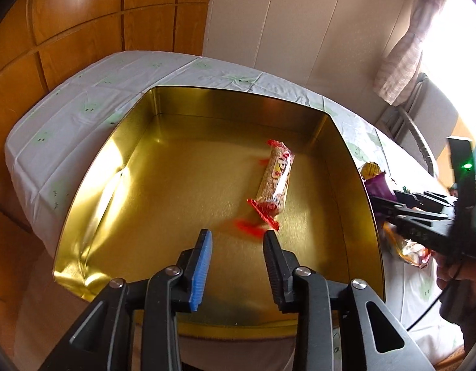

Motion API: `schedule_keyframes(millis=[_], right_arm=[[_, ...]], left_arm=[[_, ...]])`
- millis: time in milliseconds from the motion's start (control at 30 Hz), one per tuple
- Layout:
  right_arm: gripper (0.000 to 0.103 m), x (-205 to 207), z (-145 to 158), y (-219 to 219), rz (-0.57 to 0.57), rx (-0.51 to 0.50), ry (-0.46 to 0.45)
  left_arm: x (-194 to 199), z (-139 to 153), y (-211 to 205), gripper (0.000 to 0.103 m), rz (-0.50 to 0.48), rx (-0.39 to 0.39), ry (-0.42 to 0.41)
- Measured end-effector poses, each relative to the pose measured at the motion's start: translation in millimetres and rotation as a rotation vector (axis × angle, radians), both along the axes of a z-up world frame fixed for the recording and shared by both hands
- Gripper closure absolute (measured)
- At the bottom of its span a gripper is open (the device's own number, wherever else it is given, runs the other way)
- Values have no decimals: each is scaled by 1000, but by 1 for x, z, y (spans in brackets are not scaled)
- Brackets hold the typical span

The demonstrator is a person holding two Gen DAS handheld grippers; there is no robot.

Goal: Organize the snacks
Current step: 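Grasp the purple snack packet with the right gripper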

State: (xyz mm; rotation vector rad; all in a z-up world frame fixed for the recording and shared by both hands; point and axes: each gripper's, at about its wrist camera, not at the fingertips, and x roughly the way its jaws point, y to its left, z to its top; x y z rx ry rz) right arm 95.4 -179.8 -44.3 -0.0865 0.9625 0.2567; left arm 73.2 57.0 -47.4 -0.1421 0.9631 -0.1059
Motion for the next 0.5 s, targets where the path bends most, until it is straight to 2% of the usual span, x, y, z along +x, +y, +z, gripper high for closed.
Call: schedule_keyframes(millis=[167, 233, 333, 500], right_arm=[[68, -22, 18, -15, -59, 66, -34], [68, -33, 31, -16, -57, 102, -60], [68, -44, 47, -4, -15, 163, -88], [68, -54, 65, 41, 93, 185, -117]], left_arm=[[-10, 4, -4, 63, -3, 26, -24], [-13, 7, -5, 58, 1, 28, -34], [-19, 12, -4, 55, 16, 36, -57], [-25, 22, 0, 52, 24, 41, -84]])
